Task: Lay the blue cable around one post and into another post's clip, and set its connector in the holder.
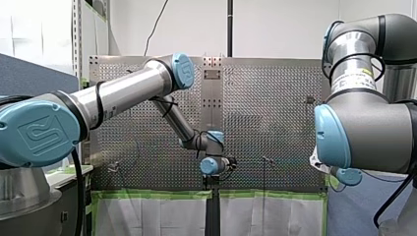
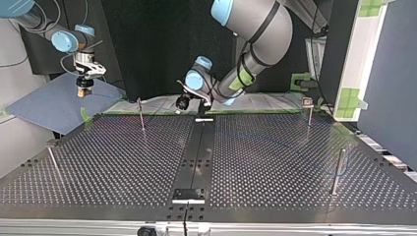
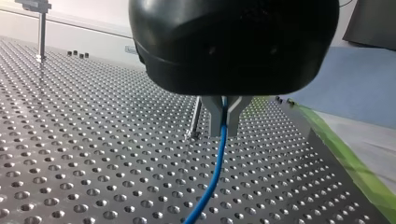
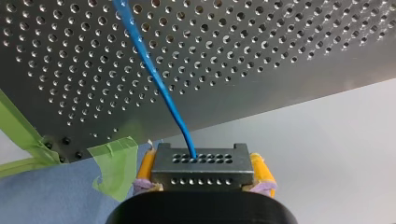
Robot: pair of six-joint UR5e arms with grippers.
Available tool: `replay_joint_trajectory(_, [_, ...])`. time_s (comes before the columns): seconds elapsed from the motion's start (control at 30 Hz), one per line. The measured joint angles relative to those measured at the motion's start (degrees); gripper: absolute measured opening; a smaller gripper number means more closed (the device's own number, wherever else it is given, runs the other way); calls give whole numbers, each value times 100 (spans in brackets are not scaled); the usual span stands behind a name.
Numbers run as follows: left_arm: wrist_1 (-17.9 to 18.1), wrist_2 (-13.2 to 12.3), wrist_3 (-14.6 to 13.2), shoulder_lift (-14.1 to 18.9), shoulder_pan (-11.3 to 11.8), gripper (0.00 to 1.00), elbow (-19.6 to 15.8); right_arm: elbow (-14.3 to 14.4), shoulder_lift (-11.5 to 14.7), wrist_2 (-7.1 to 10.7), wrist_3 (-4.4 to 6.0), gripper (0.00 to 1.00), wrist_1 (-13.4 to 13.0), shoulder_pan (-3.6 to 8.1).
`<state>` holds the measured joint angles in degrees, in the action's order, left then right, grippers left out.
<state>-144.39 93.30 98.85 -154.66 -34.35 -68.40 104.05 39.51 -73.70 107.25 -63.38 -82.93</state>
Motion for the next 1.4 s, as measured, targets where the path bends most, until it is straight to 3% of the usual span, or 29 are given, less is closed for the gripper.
replay_joint_trajectory(0.4, [-64,-5,-25,2,13,0,37,-188,-257,-13,-95,0,223,-12])
replay_joint_trajectory(0.43, [-72,-6,-36,2,10,8,38,-193,-261,-14,-100,0,228,-13])
replay_joint_trajectory(0.47, [-79,-8,-46,2,6,8,37,-195,-263,-14,-102,0,230,-13])
replay_joint_trajectory(0.53, [-88,-13,-68,2,-12,40,38,-199,-267,-13,-104,0,229,-15])
replay_joint_trajectory(0.57, [-89,-17,-75,2,-24,40,37,-200,-269,-10,-105,0,228,-16])
replay_joint_trajectory(0.6, [-90,-26,-83,3,-38,55,37,-204,-269,-7,-106,0,229,-16])
replay_joint_trajectory(0.63, [-94,-41,-87,3,-48,76,36,-211,-269,-3,-106,0,232,-19])
replay_joint_trajectory(0.67, [-100,-64,-92,3,-57,76,35,-216,-271,-1,-106,0,234,-21])
replay_joint_trajectory(0.73, [-117,-137,-107,3,-79,100,33,-223,-272,1,-107,0,236,-27])
replay_joint_trajectory(0.93, [-285,-405,-187,5,-140,100,28,-243,-273,10,-107,0,246,-41])
replay_joint_trajectory(1.17, [-581,-695,-477,83,-200,100,-72,-247,-277,12,-100,0,247,-55])
replay_joint_trajectory(1.4, [-403,-825,-761,410,-220,100,-408,-249,-277,12,-90,0,239,-79])
